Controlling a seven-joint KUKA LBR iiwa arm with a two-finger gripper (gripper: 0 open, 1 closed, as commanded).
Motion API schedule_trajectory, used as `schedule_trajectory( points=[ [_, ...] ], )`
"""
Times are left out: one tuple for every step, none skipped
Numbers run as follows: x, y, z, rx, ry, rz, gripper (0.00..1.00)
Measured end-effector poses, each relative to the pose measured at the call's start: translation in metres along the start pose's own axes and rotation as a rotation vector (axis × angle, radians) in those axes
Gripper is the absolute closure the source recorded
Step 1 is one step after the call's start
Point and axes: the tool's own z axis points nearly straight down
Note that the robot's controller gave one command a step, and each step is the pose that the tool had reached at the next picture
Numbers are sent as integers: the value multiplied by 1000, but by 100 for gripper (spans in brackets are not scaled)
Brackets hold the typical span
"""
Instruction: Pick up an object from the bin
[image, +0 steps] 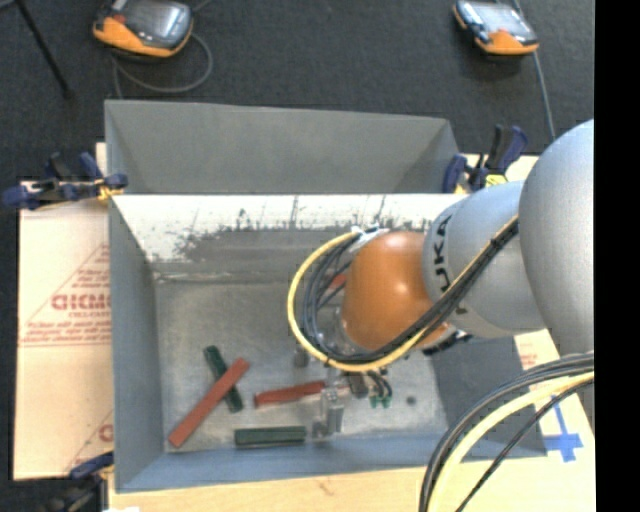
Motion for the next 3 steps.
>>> schedule_trajectory(
  points=[
    [-1,1,-4,-1,-5,3,100],
    [-5,-53,-161,4,-15,-10,100],
    [-21,-82,-159,4,-9,-286,100]
  ],
)
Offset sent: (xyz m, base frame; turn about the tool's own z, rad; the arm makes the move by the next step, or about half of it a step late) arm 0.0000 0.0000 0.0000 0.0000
